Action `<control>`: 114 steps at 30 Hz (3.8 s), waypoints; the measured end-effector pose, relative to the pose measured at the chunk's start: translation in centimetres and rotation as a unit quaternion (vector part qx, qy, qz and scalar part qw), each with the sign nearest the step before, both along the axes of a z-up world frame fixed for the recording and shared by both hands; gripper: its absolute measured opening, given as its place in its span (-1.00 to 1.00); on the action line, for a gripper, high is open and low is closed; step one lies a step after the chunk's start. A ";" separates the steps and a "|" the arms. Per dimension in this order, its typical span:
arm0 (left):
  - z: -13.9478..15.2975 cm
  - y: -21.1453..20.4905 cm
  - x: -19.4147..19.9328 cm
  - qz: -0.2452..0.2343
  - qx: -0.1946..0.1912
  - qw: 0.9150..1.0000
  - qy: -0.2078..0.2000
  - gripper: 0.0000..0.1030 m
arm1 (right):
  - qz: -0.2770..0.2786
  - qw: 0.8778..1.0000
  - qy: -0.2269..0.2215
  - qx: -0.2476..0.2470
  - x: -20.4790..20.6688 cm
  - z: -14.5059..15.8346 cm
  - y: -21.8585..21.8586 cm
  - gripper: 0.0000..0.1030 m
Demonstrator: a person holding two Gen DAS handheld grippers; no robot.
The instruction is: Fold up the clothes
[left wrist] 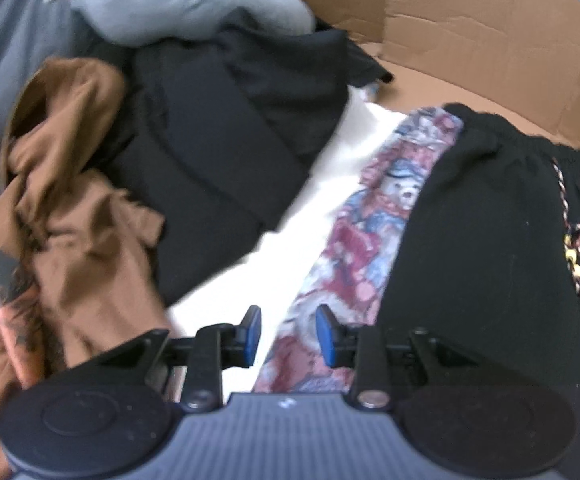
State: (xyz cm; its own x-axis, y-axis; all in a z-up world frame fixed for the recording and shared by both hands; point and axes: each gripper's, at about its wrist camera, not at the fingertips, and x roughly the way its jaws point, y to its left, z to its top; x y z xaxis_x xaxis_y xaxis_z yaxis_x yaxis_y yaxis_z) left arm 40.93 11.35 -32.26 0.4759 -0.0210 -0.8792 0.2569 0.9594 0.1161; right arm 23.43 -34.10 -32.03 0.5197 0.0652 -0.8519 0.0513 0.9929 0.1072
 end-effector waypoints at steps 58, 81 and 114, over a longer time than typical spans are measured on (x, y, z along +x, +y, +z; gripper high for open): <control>6.2 11.7 -13.5 0.102 0.039 0.992 0.059 0.42 | -0.042 0.997 0.057 -0.037 -12.5 3.2 0.8 -0.31; -0.1 18.2 -13.4 0.097 -0.015 0.990 0.103 -0.22 | -0.080 0.982 0.151 -0.082 -15.2 0.0 1.2 -0.29; -1.6 17.3 -14.3 0.019 -0.026 0.996 0.087 -0.25 | -0.118 0.984 0.130 -0.027 -17.5 0.8 1.3 -0.29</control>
